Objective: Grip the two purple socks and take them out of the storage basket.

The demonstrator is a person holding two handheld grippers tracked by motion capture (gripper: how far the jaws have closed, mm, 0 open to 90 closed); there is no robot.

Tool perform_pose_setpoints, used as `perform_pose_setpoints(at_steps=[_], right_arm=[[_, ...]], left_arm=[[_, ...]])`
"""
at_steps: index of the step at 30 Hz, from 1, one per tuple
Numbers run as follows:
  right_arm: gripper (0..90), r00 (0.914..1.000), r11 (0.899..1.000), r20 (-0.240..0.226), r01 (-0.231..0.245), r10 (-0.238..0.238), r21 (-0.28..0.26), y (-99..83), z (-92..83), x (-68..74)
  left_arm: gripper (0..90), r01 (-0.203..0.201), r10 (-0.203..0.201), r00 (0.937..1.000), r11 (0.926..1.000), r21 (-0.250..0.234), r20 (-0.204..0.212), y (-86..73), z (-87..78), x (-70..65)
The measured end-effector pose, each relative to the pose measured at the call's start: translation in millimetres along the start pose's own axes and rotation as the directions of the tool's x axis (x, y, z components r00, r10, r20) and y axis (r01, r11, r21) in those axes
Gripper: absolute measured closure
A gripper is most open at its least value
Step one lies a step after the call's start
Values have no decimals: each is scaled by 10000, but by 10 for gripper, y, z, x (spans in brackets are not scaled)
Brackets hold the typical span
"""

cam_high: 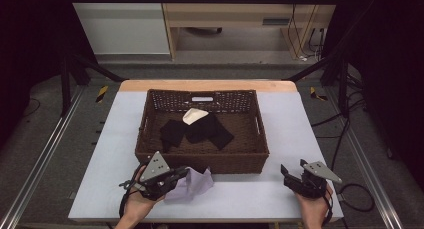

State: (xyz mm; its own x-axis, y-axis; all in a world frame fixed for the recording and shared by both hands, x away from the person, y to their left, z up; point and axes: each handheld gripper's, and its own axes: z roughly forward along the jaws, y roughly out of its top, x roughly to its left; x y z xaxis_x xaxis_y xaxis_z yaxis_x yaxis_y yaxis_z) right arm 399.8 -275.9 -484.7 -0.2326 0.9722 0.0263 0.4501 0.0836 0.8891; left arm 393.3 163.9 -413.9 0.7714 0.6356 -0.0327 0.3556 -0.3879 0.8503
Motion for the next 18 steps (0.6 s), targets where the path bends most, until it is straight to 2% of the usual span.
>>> perform_pose_setpoints(at_steps=[5,7,10,12,18], right_arm=[[255,10000,10000,-4,40,-40,6,0,3,1],[254,10000,10000,-3,61,-61,-1,0,2,3],[252,10000,10000,-4,72,-72,-19,-1,-1,4],[251,10000,10000,-9,64,-64,-32,-1,-2,3],[248,10000,10000,-7,75,-75,-57,-2,-2,2]], left_arm=[[854,256,-248,9996,9979,599,-140,-136,135,42],[820,332,-309,9990,9967,747,-316,-163,153,59],[730,575,-534,9970,9956,743,-562,-176,128,86],[628,699,-647,9950,9953,673,-765,-179,86,102],[491,1083,-1026,9871,9933,406,-1229,-252,-83,200]])
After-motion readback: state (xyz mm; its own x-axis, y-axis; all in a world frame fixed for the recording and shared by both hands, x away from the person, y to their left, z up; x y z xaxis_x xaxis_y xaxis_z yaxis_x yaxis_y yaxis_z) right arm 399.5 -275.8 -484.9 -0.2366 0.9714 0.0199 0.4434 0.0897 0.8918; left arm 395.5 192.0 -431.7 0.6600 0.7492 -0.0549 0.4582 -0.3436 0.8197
